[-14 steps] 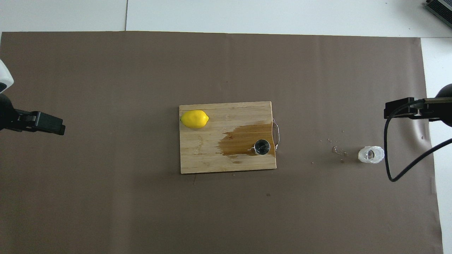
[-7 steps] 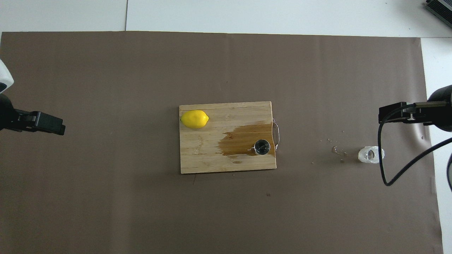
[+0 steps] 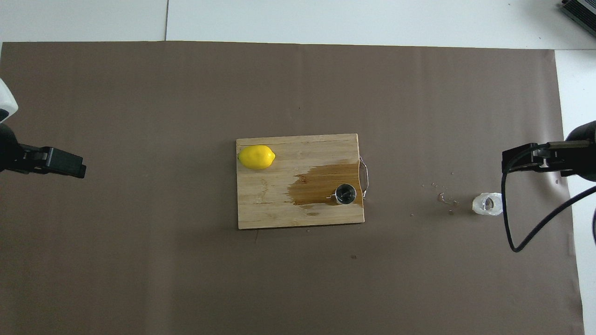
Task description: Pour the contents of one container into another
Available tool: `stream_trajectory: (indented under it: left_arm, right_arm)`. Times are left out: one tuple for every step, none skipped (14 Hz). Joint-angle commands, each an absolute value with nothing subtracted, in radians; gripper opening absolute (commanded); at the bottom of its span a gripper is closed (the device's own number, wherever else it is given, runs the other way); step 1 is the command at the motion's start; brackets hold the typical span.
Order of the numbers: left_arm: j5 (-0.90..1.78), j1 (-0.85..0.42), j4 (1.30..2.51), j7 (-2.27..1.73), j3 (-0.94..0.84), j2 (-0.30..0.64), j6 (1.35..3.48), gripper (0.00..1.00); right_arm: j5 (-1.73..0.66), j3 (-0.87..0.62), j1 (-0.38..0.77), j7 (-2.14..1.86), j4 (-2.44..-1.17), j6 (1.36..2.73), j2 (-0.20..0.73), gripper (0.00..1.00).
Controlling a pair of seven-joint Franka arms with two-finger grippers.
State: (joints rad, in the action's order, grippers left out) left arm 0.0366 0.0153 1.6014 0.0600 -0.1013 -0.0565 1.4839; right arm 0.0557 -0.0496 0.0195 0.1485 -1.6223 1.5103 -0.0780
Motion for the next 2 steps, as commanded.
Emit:
stream_trajectory:
  left_arm:
    - [0.018,0.0,1.618,0.051,-0.089,-0.075,1.477,1.0]
    - [0.018,0.0,1.618,0.049,-0.089,-0.075,1.477,1.0]
  right_arm:
    - [0.052,-0.063,0.005,0.156,-1.693,1.517,-0.127,1.0]
    - [0.052,-0.063,0.005,0.156,-1.694,1.517,-0.127,1.0]
